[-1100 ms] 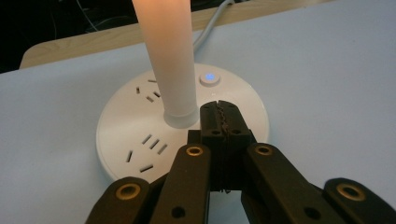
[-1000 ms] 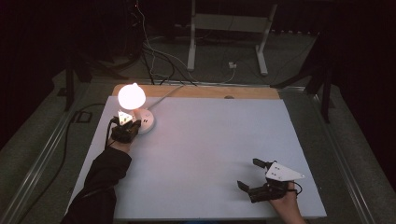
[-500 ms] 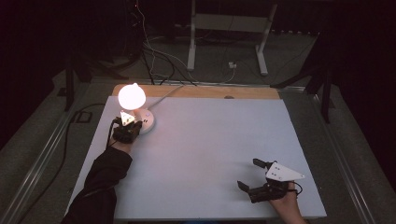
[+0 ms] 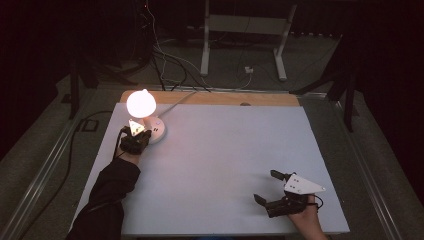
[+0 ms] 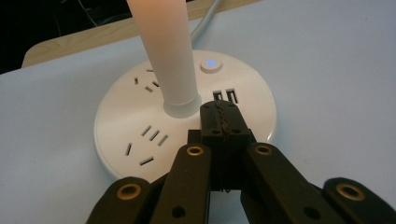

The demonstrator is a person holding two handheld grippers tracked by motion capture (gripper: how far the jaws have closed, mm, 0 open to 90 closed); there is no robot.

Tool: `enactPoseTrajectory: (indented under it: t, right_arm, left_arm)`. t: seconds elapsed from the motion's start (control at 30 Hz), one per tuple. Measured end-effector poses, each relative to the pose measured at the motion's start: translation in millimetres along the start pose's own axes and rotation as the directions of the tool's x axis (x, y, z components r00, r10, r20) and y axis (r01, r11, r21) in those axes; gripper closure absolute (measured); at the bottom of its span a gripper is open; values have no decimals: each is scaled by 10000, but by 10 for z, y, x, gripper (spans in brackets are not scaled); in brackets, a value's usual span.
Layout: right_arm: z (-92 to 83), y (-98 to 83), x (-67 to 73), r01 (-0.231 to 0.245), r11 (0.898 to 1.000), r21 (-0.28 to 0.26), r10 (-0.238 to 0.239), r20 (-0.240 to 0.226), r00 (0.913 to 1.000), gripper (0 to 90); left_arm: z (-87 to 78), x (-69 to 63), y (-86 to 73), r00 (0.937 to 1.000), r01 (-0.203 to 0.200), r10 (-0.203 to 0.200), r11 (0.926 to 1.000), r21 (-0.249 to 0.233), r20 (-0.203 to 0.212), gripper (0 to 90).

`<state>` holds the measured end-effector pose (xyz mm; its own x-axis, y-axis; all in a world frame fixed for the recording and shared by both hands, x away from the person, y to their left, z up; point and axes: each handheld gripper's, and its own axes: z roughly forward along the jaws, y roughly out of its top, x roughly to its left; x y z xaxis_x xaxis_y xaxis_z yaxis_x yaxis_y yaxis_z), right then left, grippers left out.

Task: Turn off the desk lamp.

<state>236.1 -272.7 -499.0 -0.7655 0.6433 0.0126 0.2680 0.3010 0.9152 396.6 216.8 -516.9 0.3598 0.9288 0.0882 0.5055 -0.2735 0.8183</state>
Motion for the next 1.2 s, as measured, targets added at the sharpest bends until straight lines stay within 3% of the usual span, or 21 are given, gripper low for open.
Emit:
enactPoseTrajectory:
  t: [0.1, 0.23, 0.3, 0.4, 0.53, 1.2]
  right_arm:
    - [1, 0, -1, -16, 10000, -1, 16, 12, 10000, 0]
    - [-8, 2, -1, 14, 10000, -19, -14, 28, 10000, 0]
    - [-14, 4, -5, 7, 10000, -51, -7, 23, 10000, 0]
    - [-16, 2, -11, -6, 10000, -47, 6, 34, 10000, 0]
    - [-12, 4, 2, 43, 10000, -29, -43, 17, 10000, 0]
    - [-8, 2, -2, 5, 10000, -17, -5, 1, 10000, 0]
  left_arm:
    - [0, 4, -4, 10000, -25, 25, 10000, -34, 13, 900]
    - [-18, 47, -1, 9995, 323, -322, 9993, -169, 36, 900]
    - [-69, 58, 34, 9988, 484, -478, 9977, -484, 122, 900]
    - [-160, 41, 122, 9986, 456, -429, 9949, -903, 315, 900]
    - [-195, 9, 165, 9987, 362, -322, 9938, -1052, 388, 900]
    - [-58, 19, 61, 9984, 383, -364, 9983, -434, 424, 900]
